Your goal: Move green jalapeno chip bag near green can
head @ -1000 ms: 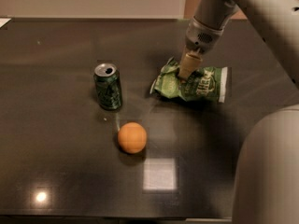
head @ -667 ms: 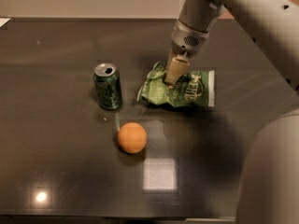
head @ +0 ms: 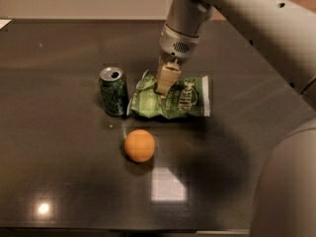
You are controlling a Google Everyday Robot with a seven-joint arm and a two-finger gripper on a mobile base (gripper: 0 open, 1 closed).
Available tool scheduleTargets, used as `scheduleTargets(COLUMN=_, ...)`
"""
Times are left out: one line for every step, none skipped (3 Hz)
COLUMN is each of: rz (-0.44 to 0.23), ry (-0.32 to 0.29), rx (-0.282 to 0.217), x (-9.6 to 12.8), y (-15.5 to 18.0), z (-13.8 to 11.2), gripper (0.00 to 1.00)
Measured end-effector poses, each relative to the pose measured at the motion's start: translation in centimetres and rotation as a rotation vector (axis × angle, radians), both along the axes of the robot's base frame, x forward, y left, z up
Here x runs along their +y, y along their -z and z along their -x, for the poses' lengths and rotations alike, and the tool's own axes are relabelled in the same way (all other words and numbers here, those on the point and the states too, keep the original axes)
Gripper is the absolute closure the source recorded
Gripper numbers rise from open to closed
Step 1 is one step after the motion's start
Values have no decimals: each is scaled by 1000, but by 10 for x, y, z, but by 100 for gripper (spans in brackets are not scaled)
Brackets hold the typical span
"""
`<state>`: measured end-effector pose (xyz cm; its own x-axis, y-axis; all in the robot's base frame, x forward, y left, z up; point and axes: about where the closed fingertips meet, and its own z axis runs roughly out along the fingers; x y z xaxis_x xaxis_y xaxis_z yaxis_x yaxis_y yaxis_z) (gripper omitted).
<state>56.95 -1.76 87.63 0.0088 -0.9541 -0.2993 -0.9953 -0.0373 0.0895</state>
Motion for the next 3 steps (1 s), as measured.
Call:
scheduleTargets(rz=6, ry=-29, rx=-18, x=11, y=1, z=-3, gripper=57)
scheduleTargets(rz=12, ry=-47, rx=-34, x=14, y=1, z=-9, gripper=36)
scheduleTargets(rz=2, ry=-43, rx=-48, x=18, y=2, z=-13, gripper=12)
